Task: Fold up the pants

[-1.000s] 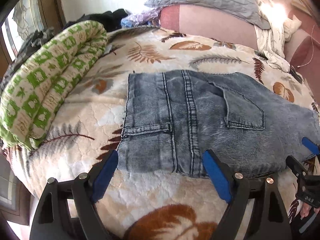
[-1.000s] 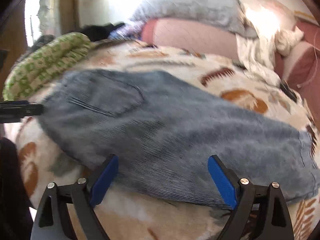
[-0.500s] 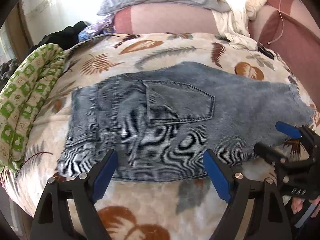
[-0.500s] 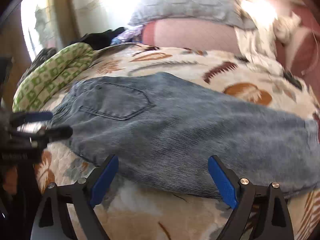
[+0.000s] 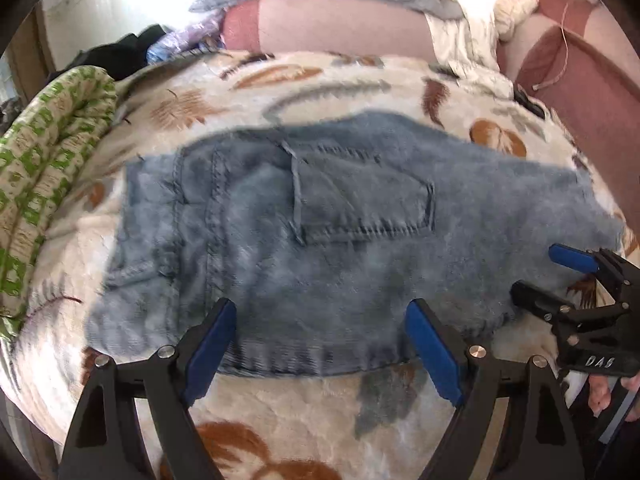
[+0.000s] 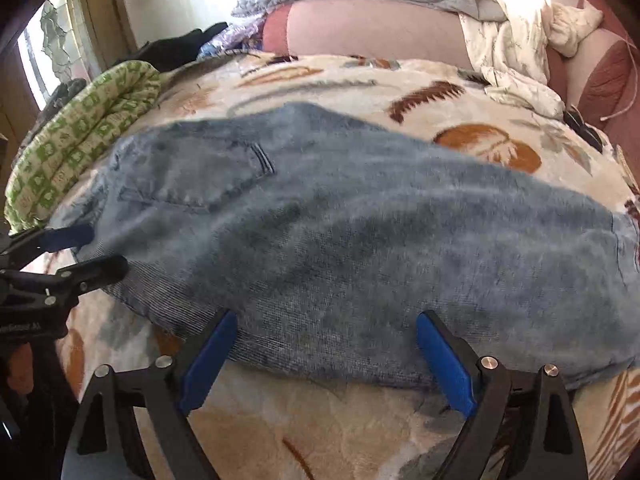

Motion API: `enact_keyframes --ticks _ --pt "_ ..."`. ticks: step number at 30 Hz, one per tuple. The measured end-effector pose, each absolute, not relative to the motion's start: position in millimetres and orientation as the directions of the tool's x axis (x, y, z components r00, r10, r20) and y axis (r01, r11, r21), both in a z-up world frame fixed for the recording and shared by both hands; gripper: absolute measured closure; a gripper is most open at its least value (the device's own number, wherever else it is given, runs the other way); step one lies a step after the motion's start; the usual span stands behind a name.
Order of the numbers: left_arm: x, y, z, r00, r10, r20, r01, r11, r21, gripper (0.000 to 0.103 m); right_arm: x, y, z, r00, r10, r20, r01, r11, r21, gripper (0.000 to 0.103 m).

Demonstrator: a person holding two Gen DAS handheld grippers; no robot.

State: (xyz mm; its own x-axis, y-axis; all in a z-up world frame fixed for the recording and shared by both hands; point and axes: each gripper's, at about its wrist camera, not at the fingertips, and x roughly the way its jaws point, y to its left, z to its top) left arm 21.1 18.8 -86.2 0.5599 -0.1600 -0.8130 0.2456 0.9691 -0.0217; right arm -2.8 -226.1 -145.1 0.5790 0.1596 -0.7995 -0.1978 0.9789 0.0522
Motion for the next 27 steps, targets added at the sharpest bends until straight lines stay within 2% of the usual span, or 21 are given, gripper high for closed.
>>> enact_keyframes --ticks 5,11,16,24,26,27 --pt "26.0 27.4 -63.1 0.633 -0.157 -0.758 0.241 0.971 0.000 0.016 20.5 -226.0 -115.8 0.587 0.211 -0.782 -0.197 0.974 0.115 0.010" --pt "44.6 46.8 -57.5 0.686 -0.081 -0.723 0.181 0.982 0.061 0.016 65.1 -202.0 -89.5 0.558 0.292 -0.777 -0.258 0.951 0.172 0.010" --pt "46.3 58.0 -67.4 0.667 -0.129 -0.734 0.183 0.983 -0.007 0.016 109.4 -176.4 -82.8 0.499 0.352 -0.792 -0.314 0.925 0.214 0.010" --pt "33.1 39.0 -74.8 0.648 -0.230 -0.726 0.289 0.956 -0.045 0.016 175.4 -160.9 -84.8 0.432 0.394 -0.811 -0.349 0.903 0.253 0.010" --pt "30.8 35.1 -78.5 0.633 -0.258 -0.730 0.319 0.946 -0.057 0.016 189.0 -160.2 -88.4 0.420 0.404 -0.813 -0.347 0.899 0.267 0.012" --pt "30.0 32.8 -81.6 0.621 -0.276 -0.734 0.341 0.938 -0.064 0.016 197.7 -159.5 -92.0 0.408 0.410 -0.816 -0.343 0.897 0.279 0.017"
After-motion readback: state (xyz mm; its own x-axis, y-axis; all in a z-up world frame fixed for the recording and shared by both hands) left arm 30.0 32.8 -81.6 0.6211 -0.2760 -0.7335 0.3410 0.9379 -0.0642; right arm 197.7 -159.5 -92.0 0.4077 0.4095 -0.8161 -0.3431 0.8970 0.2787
